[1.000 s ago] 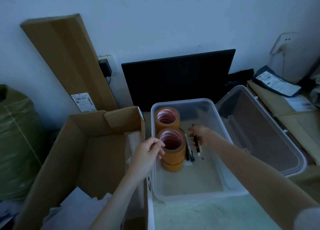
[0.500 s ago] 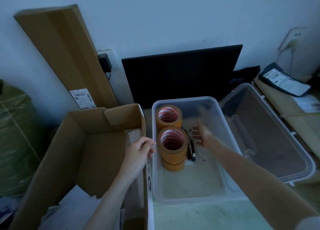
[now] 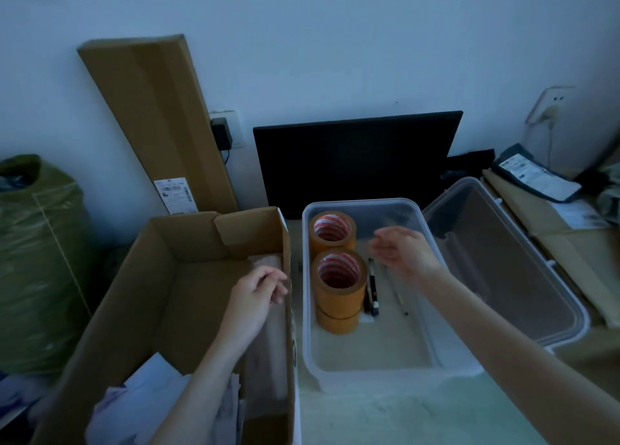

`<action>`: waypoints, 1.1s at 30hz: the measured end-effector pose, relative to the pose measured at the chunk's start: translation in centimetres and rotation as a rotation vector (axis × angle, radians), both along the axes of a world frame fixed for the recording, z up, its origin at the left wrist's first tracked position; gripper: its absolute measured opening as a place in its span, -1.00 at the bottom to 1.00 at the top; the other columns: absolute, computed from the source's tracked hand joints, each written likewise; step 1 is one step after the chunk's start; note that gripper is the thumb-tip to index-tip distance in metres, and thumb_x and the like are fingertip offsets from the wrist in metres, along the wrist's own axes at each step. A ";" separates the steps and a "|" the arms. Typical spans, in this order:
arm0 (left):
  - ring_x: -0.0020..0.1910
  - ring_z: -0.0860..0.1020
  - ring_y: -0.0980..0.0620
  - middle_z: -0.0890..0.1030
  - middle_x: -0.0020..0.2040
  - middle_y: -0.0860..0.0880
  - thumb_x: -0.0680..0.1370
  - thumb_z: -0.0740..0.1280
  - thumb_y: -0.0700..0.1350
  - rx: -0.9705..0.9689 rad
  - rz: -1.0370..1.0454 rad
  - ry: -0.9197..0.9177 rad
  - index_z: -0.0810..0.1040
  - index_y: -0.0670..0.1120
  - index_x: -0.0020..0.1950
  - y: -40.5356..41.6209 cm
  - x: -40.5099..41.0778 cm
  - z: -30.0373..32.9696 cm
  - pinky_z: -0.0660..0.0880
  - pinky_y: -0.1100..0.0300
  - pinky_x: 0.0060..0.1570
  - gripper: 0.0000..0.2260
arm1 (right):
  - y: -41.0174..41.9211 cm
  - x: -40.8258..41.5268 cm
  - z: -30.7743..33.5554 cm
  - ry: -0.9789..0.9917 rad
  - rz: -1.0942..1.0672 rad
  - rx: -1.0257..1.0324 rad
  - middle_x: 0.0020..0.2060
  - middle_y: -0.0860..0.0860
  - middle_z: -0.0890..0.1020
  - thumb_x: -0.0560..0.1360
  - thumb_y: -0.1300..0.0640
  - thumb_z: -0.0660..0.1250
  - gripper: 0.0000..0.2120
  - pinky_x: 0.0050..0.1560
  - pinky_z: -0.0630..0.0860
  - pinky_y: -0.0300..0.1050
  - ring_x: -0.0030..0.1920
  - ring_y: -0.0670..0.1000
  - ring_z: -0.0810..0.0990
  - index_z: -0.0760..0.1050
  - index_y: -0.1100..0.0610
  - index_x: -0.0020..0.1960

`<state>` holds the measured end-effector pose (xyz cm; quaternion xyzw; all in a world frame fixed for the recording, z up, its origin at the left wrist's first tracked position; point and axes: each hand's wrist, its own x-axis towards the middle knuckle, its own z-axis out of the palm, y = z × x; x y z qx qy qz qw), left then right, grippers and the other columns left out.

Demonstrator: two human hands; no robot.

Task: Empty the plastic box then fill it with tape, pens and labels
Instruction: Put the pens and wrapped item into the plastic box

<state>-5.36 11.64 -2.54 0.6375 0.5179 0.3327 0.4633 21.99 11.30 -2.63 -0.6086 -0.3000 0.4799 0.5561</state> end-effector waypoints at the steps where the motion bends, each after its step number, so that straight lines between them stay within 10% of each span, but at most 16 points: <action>1: -0.23 0.56 0.15 0.59 -0.19 -0.03 0.63 0.17 -0.18 0.001 0.004 -0.004 0.56 -0.04 -0.04 -0.2 -0.4 0.0 0.49 0.36 -0.22 -0.82 | -0.6 -0.4 0.7 -0.012 0.024 0.027 -0.24 0.09 0.66 0.59 0.25 0.22 -0.85 -0.03 0.53 -0.05 -0.13 0.11 0.63 0.56 0.20 -0.05; 18: -0.18 0.52 0.15 0.55 -0.05 0.02 0.63 0.19 -0.07 -0.266 0.000 0.373 0.45 -0.03 0.11 -2.1 -4.1 -8.7 0.49 0.24 -0.15 -0.89 | -5.4 -10.9 0.5 -0.025 0.321 0.038 -0.26 0.13 0.65 0.53 0.37 0.25 -0.84 -0.11 0.59 -0.10 -0.25 0.04 0.63 0.57 0.21 -0.08; 25: 0.42 0.22 -0.20 0.14 0.47 -0.19 0.53 0.31 0.14 -0.400 0.163 0.560 0.06 -0.17 0.52 -0.5 -1.6 -13.4 0.28 -0.07 0.33 -0.28 | -5.4 -11.3 -0.7 -0.044 0.262 0.008 -0.28 0.14 0.65 0.53 0.40 0.23 -0.85 -0.09 0.60 -0.08 -0.27 0.05 0.62 0.57 0.27 -0.05; 33: 0.12 0.55 -0.16 0.56 0.17 -0.21 0.62 0.20 -0.11 -0.405 0.206 0.518 0.45 -0.23 0.22 1.7 -3.4 -14.9 0.51 0.01 0.09 -0.75 | -5.4 -11.2 -0.8 -0.056 0.266 -0.026 -0.28 0.13 0.65 0.53 0.39 0.22 -0.85 -0.10 0.56 -0.08 -0.27 0.05 0.61 0.56 0.26 -0.05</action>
